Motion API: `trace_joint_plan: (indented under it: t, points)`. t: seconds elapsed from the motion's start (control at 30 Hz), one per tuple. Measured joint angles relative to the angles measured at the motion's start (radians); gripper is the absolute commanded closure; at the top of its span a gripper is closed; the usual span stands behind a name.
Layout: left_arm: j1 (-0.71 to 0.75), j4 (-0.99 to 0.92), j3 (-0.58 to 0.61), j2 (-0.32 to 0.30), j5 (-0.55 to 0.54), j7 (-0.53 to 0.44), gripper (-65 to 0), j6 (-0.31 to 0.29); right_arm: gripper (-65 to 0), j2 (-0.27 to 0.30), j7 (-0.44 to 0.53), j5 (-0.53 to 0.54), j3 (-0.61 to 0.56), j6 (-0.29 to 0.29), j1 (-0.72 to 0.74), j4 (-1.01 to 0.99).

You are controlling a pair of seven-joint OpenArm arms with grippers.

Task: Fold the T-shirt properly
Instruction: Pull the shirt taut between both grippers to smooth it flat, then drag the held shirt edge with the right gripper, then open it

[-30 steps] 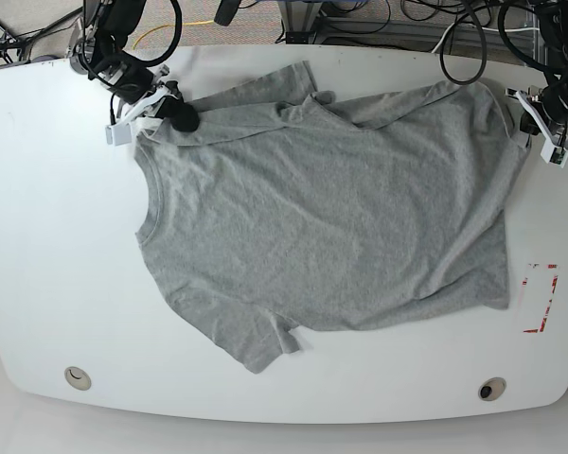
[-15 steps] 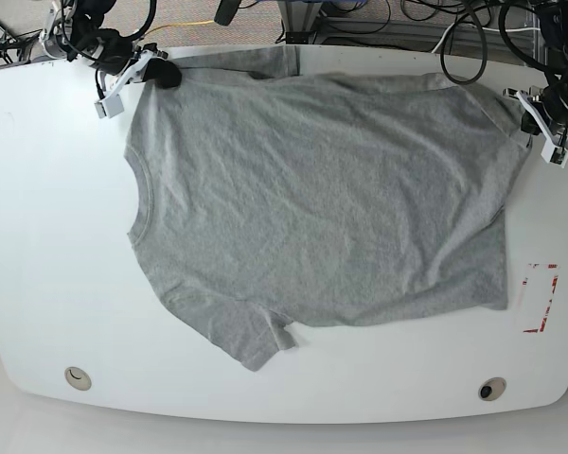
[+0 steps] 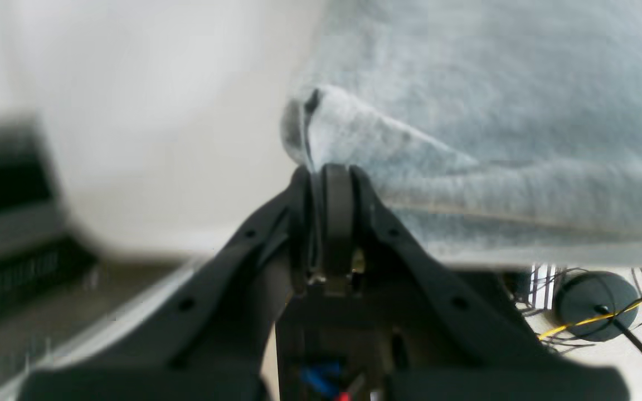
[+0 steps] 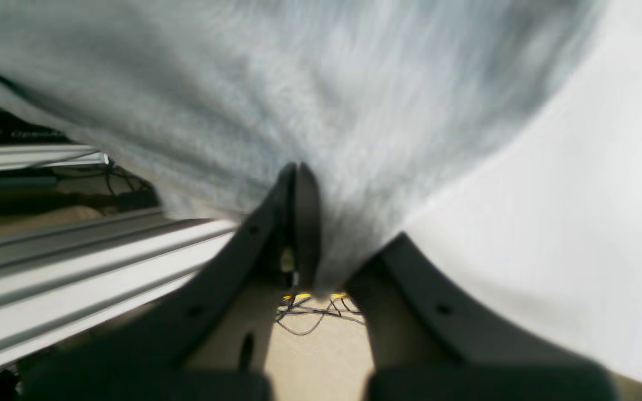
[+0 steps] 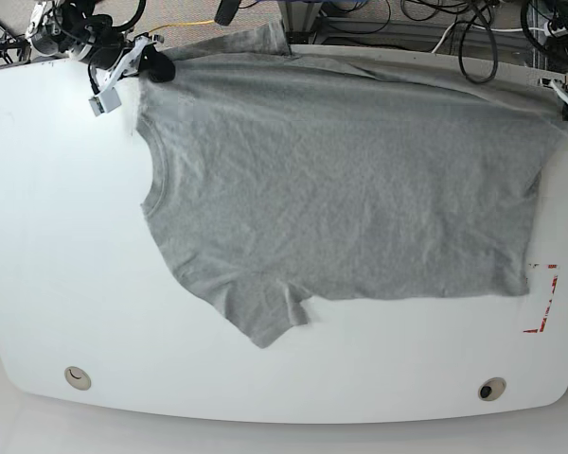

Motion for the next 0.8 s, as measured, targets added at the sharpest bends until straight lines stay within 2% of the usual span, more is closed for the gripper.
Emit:
trace_joint_plan:
  t: [0.2,0.5,0.8]
  points:
    - [-0.002,0.0,-0.03,0.0,0.002,0.072,-1.0,-0.001,0.0,0.002,0.0,-0.007,0.0,0.001,0.002,0.029]
    - [-0.014,0.0,0.004,0.005,0.002,0.077,-1.0,0.0,0.0,-0.001,-0.003,-0.008,0.0,0.001,0.003,0.037]
    - [-0.122,-0.011,0.008,0.002,0.006,0.073,-1.0,0.0,0.0,0.002,0.001,0.029,0.0,0.001,0.077,0.04]
